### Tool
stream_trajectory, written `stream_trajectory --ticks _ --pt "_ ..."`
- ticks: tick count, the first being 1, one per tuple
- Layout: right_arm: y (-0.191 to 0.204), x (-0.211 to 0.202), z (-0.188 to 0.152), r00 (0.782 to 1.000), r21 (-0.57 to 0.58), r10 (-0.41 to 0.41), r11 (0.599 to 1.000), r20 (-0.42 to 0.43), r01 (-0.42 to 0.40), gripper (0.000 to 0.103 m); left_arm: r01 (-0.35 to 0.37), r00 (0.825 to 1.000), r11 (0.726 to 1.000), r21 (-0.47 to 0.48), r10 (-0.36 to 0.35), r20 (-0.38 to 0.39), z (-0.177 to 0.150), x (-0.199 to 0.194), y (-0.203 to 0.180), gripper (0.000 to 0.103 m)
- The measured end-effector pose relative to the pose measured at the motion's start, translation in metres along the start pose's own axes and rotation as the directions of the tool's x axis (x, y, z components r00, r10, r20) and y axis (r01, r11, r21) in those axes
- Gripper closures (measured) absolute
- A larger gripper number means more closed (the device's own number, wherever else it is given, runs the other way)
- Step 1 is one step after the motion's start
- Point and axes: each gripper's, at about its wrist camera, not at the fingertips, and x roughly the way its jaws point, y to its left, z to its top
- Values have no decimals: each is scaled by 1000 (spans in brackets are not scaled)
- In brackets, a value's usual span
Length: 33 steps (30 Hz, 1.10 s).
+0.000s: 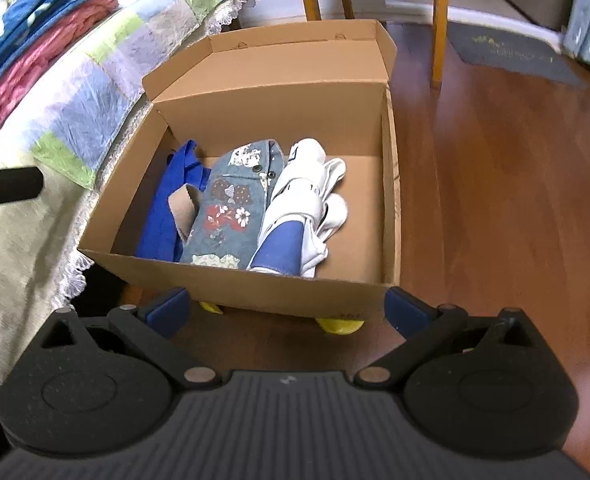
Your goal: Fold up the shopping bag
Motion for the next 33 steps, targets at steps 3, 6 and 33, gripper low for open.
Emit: stream_trajectory --ticks 3,6,33 --pt "4 -1 2 1000 -24 -23 999 17 23 1 -28 999 1000 -7 28 23 0 -7 0 5" --pt "8 -4 4 997 -56 -67 996 45 70 1 -74 997 997 12 74 30 0 -9 -1 5" --pt "24 -25 13 982 -50 -182 982 52 185 1 -135 987 991 -8 134 -83 -27 -14 8 5"
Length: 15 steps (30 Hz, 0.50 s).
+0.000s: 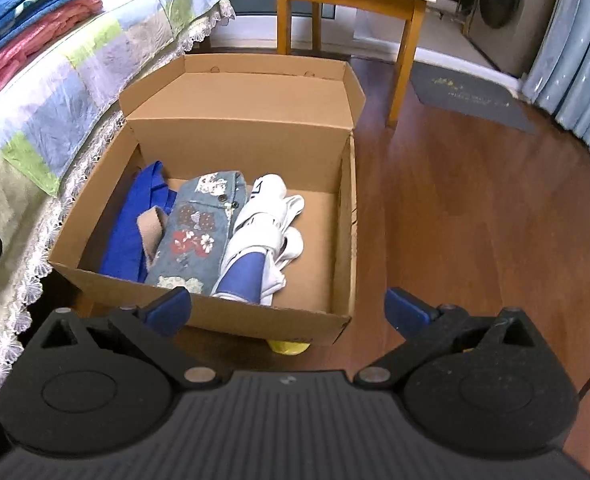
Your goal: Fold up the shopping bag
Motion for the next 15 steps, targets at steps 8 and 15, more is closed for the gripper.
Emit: stream_trajectory --ticks 8,15 --pt "5 0 -5 999 -7 29 1000 -30 -29 1 -11 1000 999 -45 9 -30 -17 -1 4 5" --pt "3 1 -11 998 0 15 1000 -56 -15 1 -19 999 1000 -16 18 -31 -28 -3 -3 5"
